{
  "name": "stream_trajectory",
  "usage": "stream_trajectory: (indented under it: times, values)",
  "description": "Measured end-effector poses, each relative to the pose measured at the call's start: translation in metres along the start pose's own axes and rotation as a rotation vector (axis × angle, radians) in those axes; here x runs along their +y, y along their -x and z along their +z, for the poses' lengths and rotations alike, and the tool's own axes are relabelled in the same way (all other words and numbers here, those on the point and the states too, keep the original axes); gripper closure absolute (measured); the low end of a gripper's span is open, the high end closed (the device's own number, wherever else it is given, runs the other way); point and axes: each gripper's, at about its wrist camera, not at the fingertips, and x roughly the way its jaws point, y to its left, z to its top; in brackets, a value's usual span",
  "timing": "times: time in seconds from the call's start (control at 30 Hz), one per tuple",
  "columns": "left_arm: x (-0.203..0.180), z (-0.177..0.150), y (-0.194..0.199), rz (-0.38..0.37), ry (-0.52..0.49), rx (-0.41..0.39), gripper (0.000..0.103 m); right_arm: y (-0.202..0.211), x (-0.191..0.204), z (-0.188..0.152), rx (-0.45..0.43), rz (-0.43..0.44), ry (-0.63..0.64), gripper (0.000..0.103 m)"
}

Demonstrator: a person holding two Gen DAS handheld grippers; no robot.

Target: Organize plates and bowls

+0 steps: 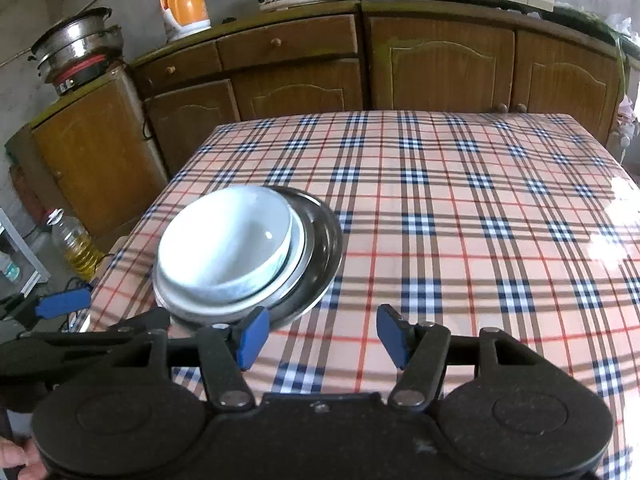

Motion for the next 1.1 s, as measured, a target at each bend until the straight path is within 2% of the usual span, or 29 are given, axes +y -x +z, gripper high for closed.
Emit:
stream_trajectory:
  times: [0.5,0.7,1.1]
  values:
    - [-0.013,-0.014,0.026,0.040,0.017,0.007,0.000,0.022,0.000,-0.017,0.001,0.025,-0.005,0.029]
    - [-0.013,-0.016,0.024,0.029,0.051,0.025,0.000,0.022,-0.005,-0.019,0.002,0.031,-0.017,0.029]
    - [-0.017,-0.019,0.015,0.048,0.049,0.058,0.000,0.016,-0.008,-0.021,0.021,0.039,-0.019,0.029]
